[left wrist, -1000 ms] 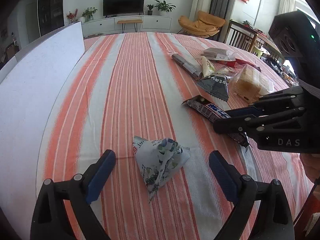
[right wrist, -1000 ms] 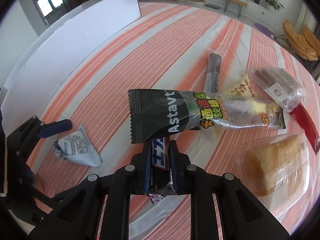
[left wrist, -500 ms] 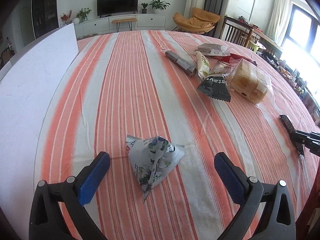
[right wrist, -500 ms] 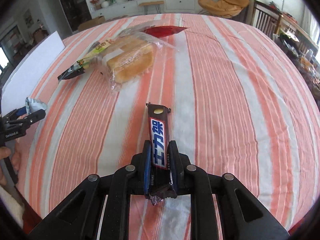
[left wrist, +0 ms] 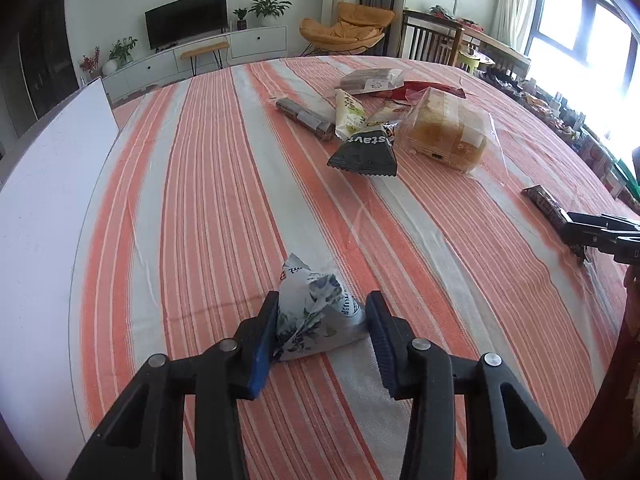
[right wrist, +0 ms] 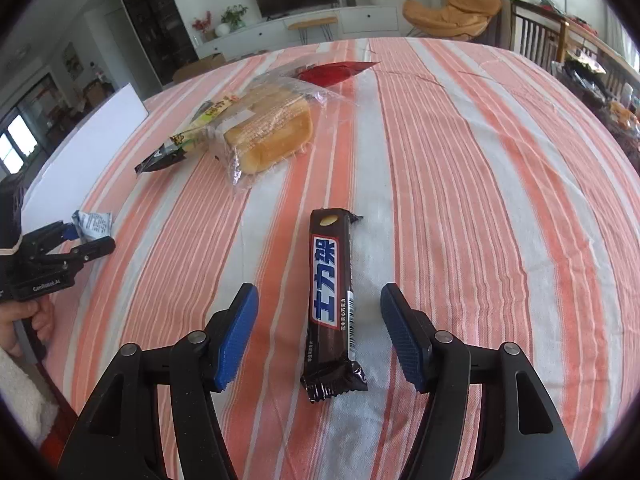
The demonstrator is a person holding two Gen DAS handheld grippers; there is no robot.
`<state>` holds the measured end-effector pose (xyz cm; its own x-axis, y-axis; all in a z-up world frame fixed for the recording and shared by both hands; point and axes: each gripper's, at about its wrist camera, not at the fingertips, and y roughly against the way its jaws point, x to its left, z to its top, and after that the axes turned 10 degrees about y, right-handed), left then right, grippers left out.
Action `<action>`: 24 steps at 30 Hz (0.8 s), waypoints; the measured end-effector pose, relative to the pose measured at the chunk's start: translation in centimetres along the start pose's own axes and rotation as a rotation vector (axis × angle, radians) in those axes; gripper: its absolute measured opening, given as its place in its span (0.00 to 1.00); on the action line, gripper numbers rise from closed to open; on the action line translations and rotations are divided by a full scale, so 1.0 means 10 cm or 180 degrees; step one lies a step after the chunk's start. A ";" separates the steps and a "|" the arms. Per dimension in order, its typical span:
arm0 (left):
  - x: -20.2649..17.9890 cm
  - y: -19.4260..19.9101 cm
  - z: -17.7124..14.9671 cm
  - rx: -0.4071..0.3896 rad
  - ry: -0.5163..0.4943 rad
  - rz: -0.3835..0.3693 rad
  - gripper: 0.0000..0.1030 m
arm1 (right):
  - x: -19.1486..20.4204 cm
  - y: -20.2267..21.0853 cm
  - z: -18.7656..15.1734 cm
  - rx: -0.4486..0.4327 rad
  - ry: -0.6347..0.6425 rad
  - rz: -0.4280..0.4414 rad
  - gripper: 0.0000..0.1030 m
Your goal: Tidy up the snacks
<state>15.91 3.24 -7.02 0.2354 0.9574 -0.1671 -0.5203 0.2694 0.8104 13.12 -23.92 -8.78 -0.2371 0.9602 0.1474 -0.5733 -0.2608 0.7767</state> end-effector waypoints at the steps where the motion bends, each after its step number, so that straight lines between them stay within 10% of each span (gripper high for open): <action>1: -0.01 0.02 -0.04 0.0015 0.0093 -0.0015 0.41 | -0.04 0.01 -0.01 -0.0011 -0.0052 0.0042 0.65; 3: -0.03 0.07 -0.11 0.0033 0.0166 -0.0033 0.45 | -0.08 0.03 -0.02 -0.0020 -0.0120 0.0068 0.65; 6: -0.04 0.12 -0.20 0.0014 0.0182 -0.0007 0.80 | -0.08 0.03 -0.01 -0.0020 -0.0132 0.0059 0.65; 10: -0.05 0.09 -0.22 -0.0012 0.0101 0.0130 0.83 | -0.02 0.01 0.01 0.0041 -0.0051 -0.0014 0.67; 13: -0.09 0.06 -0.24 -0.0021 -0.0024 0.0268 0.78 | -0.04 0.00 0.06 0.0205 -0.0037 0.0011 0.67; 15: -0.14 0.10 -0.25 -0.0097 -0.0094 0.0193 0.48 | -0.10 -0.01 0.14 0.0360 -0.0103 0.0087 0.67; 24: 0.00 0.23 -0.23 -0.0149 0.0323 -0.0073 0.33 | -0.25 -0.17 0.56 0.1098 -0.0196 0.0204 0.58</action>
<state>12.88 4.04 -6.45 0.1645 0.9559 -0.2432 -0.5542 0.2935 0.7789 19.06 -25.32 -7.08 -0.2104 0.9499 0.2311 -0.2578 -0.2819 0.9241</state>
